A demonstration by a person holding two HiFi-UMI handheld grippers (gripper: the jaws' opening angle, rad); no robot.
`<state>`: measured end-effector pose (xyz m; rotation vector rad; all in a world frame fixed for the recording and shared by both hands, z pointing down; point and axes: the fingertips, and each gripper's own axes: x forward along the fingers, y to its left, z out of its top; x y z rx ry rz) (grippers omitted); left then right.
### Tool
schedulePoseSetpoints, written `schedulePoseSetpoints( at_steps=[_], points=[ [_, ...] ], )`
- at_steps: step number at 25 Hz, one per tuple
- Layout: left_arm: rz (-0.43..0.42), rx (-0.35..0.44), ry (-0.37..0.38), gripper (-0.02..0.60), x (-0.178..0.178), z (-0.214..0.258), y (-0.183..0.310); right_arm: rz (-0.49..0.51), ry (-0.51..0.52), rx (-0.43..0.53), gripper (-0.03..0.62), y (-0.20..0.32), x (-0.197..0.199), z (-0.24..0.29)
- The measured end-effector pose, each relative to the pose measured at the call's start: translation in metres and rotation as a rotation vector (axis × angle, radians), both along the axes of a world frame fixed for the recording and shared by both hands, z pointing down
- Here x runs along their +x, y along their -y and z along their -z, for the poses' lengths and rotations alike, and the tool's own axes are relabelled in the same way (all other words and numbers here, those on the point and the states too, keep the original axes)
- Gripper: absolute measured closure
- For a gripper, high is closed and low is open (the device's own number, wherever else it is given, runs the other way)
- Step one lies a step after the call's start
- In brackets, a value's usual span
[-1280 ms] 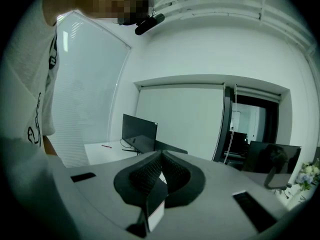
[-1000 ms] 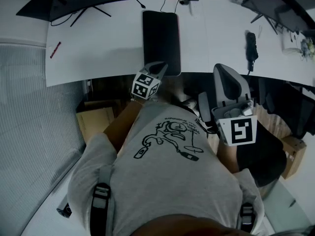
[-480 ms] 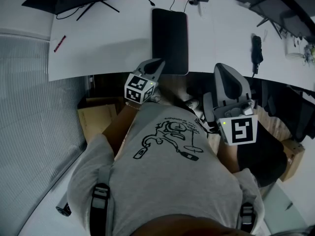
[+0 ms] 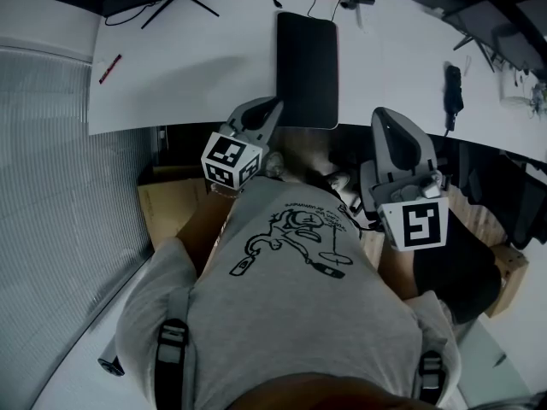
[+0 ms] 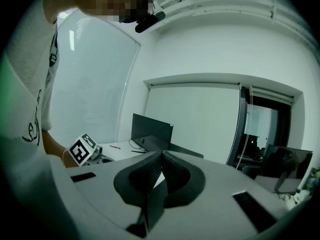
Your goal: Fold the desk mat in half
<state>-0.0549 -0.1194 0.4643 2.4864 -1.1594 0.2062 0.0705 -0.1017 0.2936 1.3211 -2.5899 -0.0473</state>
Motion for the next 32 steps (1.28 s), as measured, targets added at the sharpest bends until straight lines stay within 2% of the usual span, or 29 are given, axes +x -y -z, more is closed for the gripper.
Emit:
schedulePoseSetpoints(
  at_steps=[9,17,23,32],
  points=[
    [0.030,0.100,-0.025,0.557,-0.030,0.051,-0.007,0.017,-0.011,-0.003,0.588,-0.002,-0.028,-0.007],
    [0.047,0.122,-0.071,0.557,-0.044,0.073,-0.005,0.022,-0.003,-0.007,0.588,0.002,-0.039,-0.014],
    [0.055,0.168,-0.026,0.557,-0.044,0.082,0.000,0.017,0.002,-0.015,0.588,0.005,-0.041,-0.016],
    [0.045,0.192,-0.040,0.557,-0.039,0.096,0.002,0.011,0.002,-0.012,0.588,0.008,-0.041,-0.015]
  ],
)
